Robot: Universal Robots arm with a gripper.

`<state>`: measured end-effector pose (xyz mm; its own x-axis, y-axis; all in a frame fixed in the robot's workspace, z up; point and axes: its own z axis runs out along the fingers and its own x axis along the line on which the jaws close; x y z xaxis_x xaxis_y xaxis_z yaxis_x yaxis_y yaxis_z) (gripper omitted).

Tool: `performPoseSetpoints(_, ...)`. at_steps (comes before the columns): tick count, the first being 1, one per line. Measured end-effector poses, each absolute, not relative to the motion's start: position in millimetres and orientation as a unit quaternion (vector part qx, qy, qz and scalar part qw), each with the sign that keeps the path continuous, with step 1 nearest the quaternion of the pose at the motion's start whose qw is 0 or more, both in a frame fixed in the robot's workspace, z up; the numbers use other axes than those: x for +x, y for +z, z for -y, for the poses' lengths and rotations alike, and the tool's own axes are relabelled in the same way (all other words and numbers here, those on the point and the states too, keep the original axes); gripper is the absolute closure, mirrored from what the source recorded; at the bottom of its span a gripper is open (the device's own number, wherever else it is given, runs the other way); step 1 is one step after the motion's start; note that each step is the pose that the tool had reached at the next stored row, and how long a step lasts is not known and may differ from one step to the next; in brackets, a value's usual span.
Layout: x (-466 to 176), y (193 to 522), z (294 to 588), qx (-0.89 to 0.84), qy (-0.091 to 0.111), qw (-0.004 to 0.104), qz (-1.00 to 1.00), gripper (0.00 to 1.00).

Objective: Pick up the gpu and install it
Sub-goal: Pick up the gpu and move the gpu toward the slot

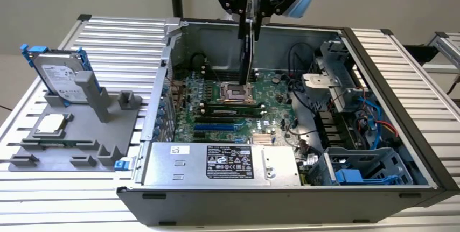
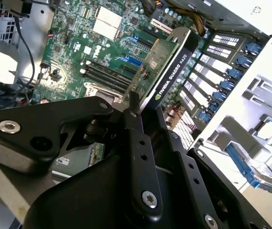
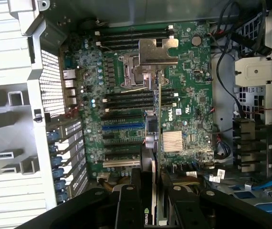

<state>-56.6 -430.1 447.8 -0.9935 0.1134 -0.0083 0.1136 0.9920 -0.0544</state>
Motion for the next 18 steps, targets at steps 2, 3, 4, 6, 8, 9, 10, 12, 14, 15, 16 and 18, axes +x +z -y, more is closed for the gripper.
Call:
performPoseSetpoints(2, -56.6, 447.8, 430.1, 0.057, -0.027, 0.003, -0.998, 1.00)
performPoseSetpoints(3, -56.6, 447.8, 430.1, 0.057, -0.027, 0.003, -0.998, 1.00)
performPoseSetpoints(4, -56.6, 447.8, 430.1, 0.057, -0.027, 0.003, -0.998, 1.00)
performPoseSetpoints(6, -56.6, 447.8, 430.1, 0.057, -0.027, 0.003, -0.998, 1.00)
performPoseSetpoints(8, -56.6, 447.8, 430.1, 0.056, -0.027, 0.003, -0.998, 1.00)
performPoseSetpoints(9, -56.6, 447.8, 430.1, 0.055, -0.027, 0.003, -0.998, 1.00)
performPoseSetpoints(10, -56.6, 447.8, 430.1, 0.053, -0.027, 0.003, -0.998, 1.00)
performPoseSetpoints(12, -56.6, 447.8, 430.1, 0.049, -0.027, 0.003, -0.998, 1.00)
performPoseSetpoints(14, -56.6, 447.8, 430.1, 0.044, -0.027, 0.003, -0.999, 1.00)
performPoseSetpoints(15, -56.6, 447.8, 430.1, 0.041, -0.027, 0.003, -0.999, 1.00)
performPoseSetpoints(16, -56.6, 447.8, 430.1, 0.038, -0.027, 0.003, -0.999, 1.00)
performPoseSetpoints(18, -56.6, 447.8, 430.1, 0.033, -0.027, 0.003, -0.999, 1.00)
